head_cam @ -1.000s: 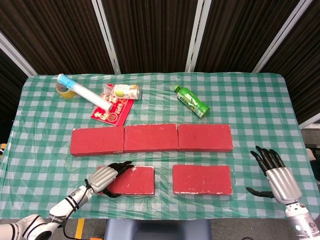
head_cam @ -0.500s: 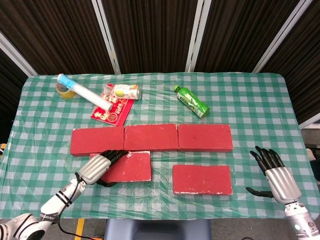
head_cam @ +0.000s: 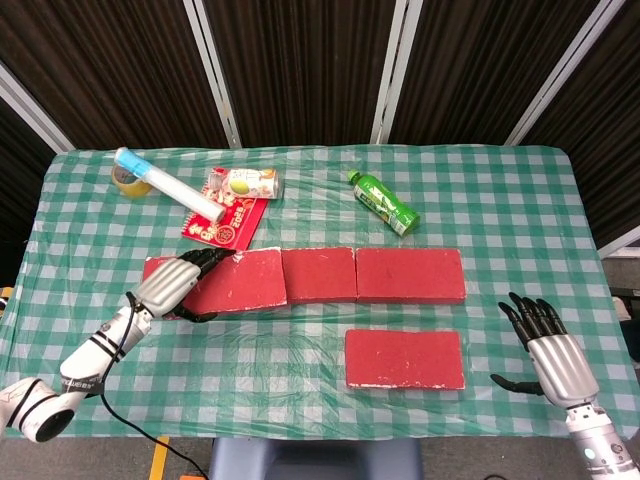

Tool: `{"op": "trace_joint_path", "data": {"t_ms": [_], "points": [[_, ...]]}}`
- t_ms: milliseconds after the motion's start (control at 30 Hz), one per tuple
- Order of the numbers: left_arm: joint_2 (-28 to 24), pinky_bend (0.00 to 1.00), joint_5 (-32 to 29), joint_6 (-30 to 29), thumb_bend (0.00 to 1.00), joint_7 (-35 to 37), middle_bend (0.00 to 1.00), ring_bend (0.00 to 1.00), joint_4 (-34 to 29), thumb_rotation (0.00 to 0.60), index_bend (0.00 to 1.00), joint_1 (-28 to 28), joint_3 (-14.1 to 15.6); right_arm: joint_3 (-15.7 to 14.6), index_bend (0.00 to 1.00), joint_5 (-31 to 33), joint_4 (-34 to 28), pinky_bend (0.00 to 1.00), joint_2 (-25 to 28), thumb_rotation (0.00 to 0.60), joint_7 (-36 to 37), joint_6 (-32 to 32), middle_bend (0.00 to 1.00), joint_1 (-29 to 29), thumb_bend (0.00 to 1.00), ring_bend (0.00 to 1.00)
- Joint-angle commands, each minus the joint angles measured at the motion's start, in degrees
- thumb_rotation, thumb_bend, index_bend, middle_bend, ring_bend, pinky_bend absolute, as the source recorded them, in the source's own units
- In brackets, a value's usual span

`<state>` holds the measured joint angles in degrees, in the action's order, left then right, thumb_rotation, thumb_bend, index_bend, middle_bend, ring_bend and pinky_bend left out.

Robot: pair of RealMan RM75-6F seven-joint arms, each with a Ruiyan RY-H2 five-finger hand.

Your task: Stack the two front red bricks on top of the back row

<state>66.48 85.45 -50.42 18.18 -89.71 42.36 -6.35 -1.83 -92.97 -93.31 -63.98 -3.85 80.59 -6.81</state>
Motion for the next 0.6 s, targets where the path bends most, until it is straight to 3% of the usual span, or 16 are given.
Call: {"op": "trace_joint_path", "data": {"t_ms": [33, 267, 600], "points": [[2.89, 0.71, 2.04, 2.19, 0.27, 5.2, 0.16, 0.43, 6.41, 0.6, 0.0, 3.05, -0.5, 0.32, 0.0, 1.02, -0.01, 0.0, -0.54, 0.523, -1.18, -0.99, 0.0, -0.3, 0.2, 0.0], [7.43, 0.71, 4.62, 5.26, 0.27, 12.58, 0.16, 0.43, 16.97, 0.6, 0.0, 6.95, 0.81, 1.14, 0.0, 3.83, 0.17, 0.0, -1.32, 0.523, -3.03, -3.16, 0.0, -0.98, 0.2, 0.0], [10.94, 0.71, 9.2, 3.56, 0.27, 18.42, 0.16, 0.43, 22.67, 0.6, 0.0, 9.36, 4.25, 1.64, 0.0, 6.15, 0.24, 0.0, -1.7, 0.522, -4.58, -4.48, 0.0, -1.3, 0.2, 0.0]]}}
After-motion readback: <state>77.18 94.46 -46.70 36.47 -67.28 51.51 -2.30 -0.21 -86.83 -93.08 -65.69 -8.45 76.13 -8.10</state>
